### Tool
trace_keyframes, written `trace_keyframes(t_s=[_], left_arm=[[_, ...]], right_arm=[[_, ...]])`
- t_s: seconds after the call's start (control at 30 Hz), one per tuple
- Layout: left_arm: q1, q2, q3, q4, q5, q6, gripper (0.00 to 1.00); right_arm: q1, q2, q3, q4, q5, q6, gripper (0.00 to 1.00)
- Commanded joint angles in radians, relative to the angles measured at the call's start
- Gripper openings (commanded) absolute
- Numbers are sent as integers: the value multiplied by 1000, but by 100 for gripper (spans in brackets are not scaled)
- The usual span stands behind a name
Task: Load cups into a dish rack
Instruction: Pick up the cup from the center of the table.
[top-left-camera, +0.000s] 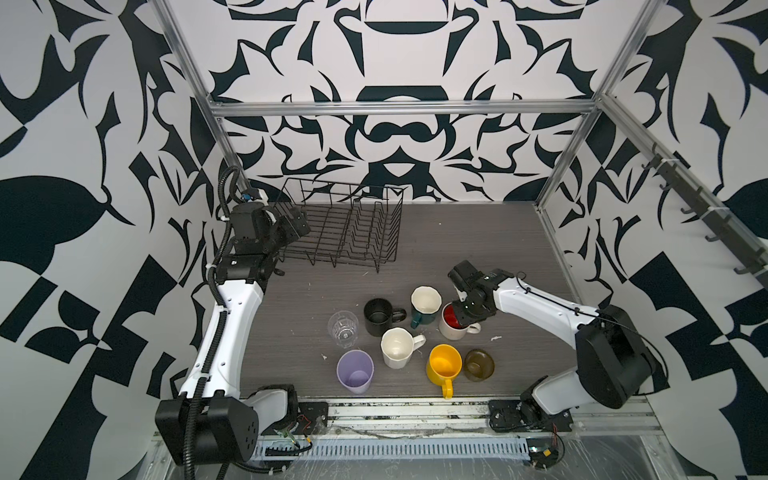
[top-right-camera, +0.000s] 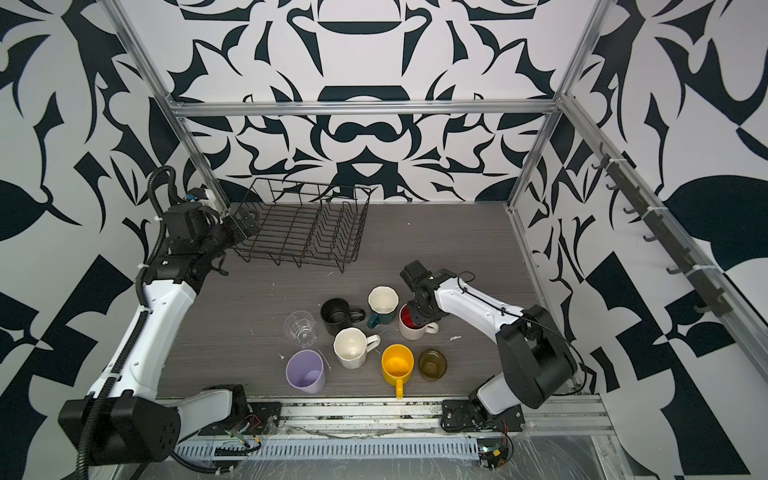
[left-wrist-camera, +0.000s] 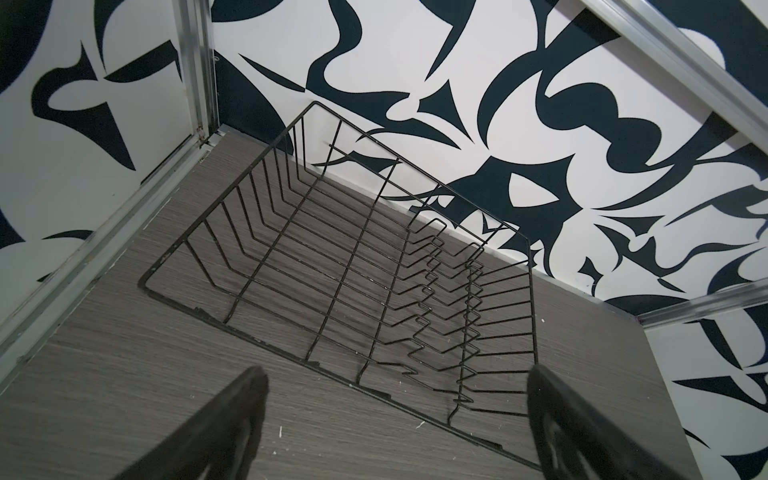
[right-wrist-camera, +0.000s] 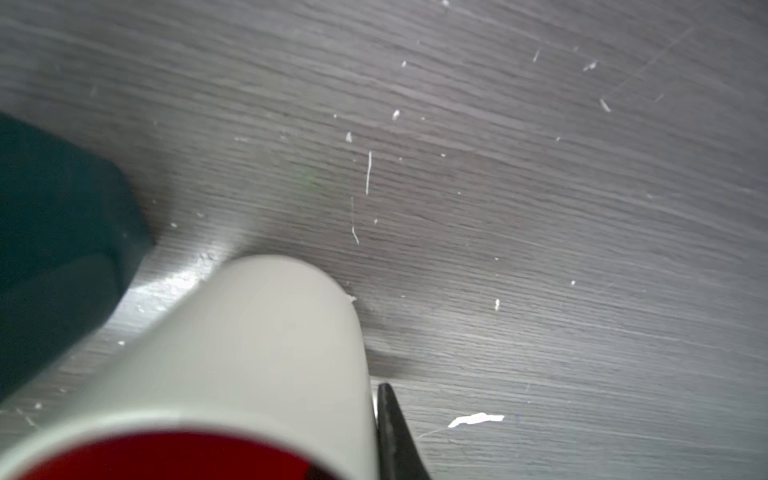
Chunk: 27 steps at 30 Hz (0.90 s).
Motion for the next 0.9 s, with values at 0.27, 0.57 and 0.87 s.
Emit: trace_keyframes(t_s=[0.27,0.57,0.87], left_arm=[[8,-23,-4,34,33,-64,100],[8,-97,-111,228,98,-88,99],[9,-106,-149,330,245,-122,99]], right_arm=[[2,-26,83,-99,110,23,0],[-117,-182,162,-166,74,29,0],[-319,-304,277,-41,-186,45,0]])
